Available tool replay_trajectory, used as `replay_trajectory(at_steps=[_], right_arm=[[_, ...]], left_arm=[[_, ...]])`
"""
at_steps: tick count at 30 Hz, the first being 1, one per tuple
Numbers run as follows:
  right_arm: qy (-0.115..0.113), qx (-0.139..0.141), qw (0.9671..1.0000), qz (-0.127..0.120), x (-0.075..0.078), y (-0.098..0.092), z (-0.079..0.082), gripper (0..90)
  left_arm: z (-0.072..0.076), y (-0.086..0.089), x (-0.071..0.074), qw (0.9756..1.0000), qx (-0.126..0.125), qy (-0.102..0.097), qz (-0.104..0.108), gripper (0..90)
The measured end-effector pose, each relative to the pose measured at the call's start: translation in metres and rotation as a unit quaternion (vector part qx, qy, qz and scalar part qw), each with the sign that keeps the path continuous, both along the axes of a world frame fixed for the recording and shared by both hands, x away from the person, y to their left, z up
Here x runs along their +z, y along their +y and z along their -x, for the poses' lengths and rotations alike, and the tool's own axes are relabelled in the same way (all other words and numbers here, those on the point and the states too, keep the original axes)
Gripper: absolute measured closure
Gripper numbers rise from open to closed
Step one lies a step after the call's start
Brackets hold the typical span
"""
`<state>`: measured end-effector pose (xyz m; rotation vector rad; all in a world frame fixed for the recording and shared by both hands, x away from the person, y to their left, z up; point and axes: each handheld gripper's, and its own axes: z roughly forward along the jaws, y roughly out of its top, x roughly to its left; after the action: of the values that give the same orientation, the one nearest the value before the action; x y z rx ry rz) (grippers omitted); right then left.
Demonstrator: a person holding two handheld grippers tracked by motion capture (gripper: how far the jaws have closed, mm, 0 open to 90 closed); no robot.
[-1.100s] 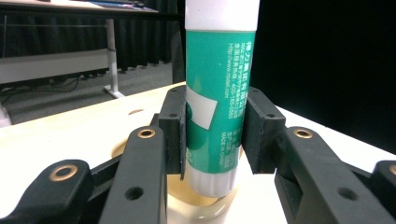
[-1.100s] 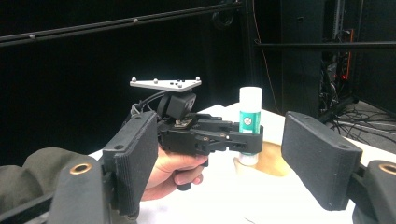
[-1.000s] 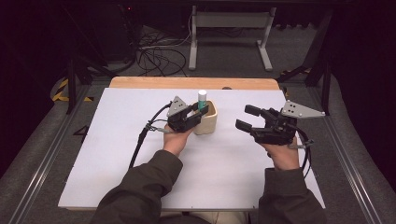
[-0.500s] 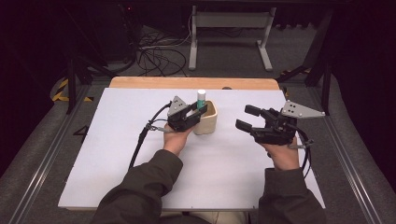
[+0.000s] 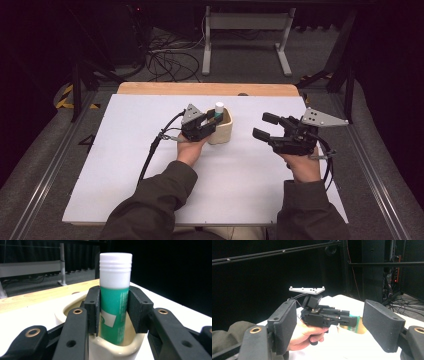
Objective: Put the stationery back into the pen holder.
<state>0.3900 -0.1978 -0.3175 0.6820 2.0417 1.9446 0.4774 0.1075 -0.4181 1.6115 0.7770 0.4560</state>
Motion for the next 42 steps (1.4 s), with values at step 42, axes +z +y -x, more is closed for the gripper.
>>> replay_trajectory(at_steps=[42], right_arm=[[0.005, -0.002, 1.0, 0.0, -0.0008, -0.0002, -0.0005, 28.9]], left_arm=[[-0.002, -0.0001, -0.0014, 1.0, 0.001, -0.003, 0.0, 63.3]])
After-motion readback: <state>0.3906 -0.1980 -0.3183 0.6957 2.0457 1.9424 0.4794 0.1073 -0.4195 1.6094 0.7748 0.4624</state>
